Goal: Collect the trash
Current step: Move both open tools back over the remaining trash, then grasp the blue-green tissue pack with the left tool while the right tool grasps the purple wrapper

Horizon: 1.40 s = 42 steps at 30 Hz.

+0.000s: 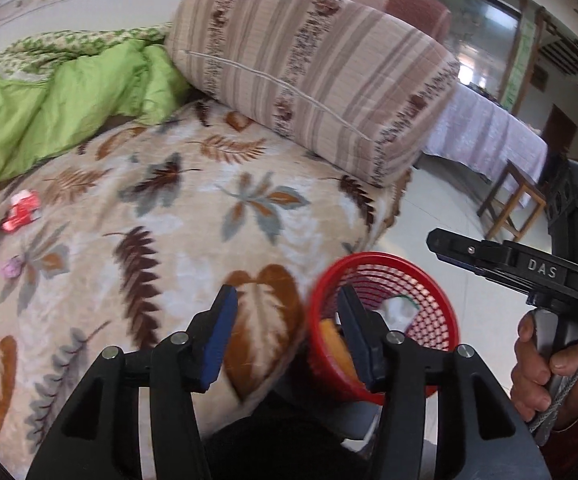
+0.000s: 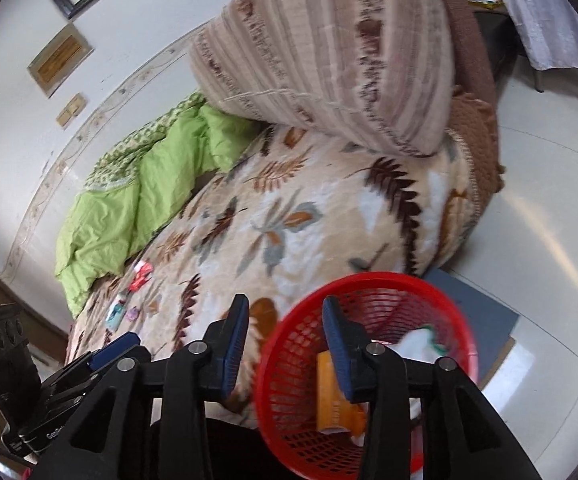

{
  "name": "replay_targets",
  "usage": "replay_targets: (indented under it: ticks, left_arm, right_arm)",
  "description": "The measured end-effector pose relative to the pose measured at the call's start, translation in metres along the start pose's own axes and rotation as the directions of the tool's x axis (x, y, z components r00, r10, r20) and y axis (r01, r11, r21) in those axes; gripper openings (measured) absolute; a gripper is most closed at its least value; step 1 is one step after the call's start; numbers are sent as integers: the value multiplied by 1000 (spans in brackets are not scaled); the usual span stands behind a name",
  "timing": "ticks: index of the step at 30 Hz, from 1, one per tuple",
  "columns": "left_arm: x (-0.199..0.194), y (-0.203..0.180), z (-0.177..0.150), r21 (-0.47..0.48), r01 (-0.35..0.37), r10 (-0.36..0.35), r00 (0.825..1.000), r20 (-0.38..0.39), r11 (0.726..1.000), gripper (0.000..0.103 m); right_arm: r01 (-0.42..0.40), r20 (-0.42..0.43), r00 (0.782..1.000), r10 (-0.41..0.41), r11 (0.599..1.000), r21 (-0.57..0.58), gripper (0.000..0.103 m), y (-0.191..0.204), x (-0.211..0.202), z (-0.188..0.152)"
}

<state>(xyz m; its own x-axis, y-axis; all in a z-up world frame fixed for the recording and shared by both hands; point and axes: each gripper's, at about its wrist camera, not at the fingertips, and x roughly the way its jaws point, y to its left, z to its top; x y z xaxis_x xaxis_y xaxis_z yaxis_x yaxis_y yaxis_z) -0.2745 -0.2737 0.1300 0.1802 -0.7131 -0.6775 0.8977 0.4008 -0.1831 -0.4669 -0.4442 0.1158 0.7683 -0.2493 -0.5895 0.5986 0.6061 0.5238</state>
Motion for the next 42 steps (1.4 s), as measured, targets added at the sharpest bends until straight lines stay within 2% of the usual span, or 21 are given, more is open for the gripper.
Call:
replay_targets:
  ticks: [8, 13, 15, 17, 21, 25, 27, 29, 31, 33, 38, 42]
  left_arm:
    - [-40, 84, -11, -132, -156, 163, 986, 44, 979, 53]
    - [-61, 146, -22, -240, -265, 285, 957, 54, 934, 54]
    - [-68, 174, -26, -293, -307, 336, 940, 53, 905, 55]
    - [-74, 205, -32, -344, -366, 405, 913, 46, 865, 56]
    - [-81, 271, -48, -451, -469, 526, 851, 1, 759, 56]
    - [-83, 321, -68, -523, -519, 583, 811, -52, 676, 56]
    - [-83, 339, -74, -546, -525, 584, 808, -77, 653, 56]
    - [-84, 352, -78, -580, -516, 577, 811, -94, 631, 56]
    - [-88, 359, -79, -592, -503, 573, 815, -84, 630, 56]
    - [-88, 364, -76, -587, -509, 580, 810, -81, 630, 56]
    - [-81, 382, -68, -585, -494, 559, 825, -83, 643, 57]
    - [-71, 393, -52, -549, -519, 575, 814, -82, 656, 62]
  right_arm:
    - [-126, -118, 987, 111, 983, -133, 44, 82, 56, -10]
    - [-206, -203, 966, 163, 956, -210, 44, 139, 94, -21]
    - [-243, -248, 951, 183, 940, -241, 44, 167, 113, -28]
    - [-276, -286, 938, 197, 923, -270, 44, 188, 129, -33]
    - [-336, -355, 908, 221, 892, -303, 48, 243, 173, -44]
    - [-356, -401, 888, 223, 886, -296, 50, 286, 221, -55]
    - [-337, -403, 893, 202, 893, -298, 50, 307, 251, -59]
    - [-335, -433, 882, 187, 895, -294, 50, 327, 288, -65]
    - [-297, -431, 890, 152, 910, -291, 50, 338, 319, -69]
    - [-283, -448, 883, 139, 920, -272, 50, 345, 344, -72]
    - [-230, -445, 891, 93, 937, -263, 50, 355, 390, -80]
    - [-215, -431, 901, 60, 922, -321, 38, 365, 406, -91]
